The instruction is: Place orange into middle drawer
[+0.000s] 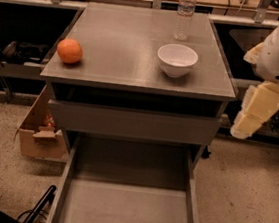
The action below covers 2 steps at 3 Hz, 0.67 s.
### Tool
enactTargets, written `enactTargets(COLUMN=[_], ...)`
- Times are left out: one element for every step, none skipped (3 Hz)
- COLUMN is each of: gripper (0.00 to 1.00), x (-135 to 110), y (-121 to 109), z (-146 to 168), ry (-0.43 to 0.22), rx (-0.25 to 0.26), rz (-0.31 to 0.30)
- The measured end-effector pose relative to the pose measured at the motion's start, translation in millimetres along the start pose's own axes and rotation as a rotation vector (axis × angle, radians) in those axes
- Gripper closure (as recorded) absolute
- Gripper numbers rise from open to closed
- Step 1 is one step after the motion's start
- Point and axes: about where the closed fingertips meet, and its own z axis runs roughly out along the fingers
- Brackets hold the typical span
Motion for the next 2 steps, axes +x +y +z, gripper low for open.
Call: enactTargets(gripper=[0.00, 0.00], x=[-33, -79], y=[-43, -91], z=[30, 51], ry=[-0.057, -0.153], rx=[0.078, 0.166], rz=[0.031, 0.054])
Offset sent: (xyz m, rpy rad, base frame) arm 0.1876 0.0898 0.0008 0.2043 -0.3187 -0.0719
